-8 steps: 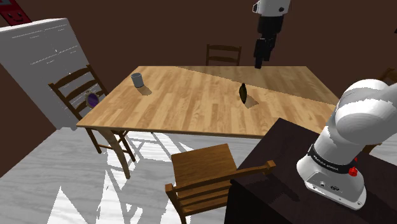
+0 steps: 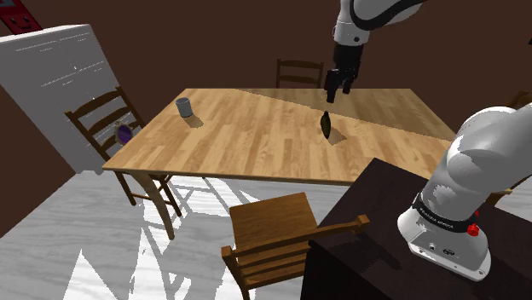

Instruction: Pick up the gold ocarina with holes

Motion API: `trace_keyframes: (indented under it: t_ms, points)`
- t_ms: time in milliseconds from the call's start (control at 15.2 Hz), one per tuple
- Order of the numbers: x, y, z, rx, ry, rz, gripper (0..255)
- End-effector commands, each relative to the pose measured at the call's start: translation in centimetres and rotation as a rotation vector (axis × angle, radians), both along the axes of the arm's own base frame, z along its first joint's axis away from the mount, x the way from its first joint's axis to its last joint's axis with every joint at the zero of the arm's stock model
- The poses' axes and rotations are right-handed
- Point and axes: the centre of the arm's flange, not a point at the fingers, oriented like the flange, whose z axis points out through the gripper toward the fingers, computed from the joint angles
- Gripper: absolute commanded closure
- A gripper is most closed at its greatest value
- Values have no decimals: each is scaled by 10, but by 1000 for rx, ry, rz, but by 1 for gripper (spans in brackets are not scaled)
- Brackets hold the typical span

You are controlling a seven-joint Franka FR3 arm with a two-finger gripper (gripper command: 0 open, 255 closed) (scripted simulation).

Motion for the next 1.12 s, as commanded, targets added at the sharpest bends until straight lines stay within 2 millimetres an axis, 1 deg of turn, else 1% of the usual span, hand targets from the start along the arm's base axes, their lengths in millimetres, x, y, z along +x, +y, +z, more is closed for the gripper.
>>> trace_keyframes:
  t_ms: [0, 528, 1056]
  points:
    - [14, -10, -17, -4, -22, -60, 0]
    - [60, -58, -88, -19, -95, -293, 0]
    - [100, -117, -154, -34, -167, -526, 0]
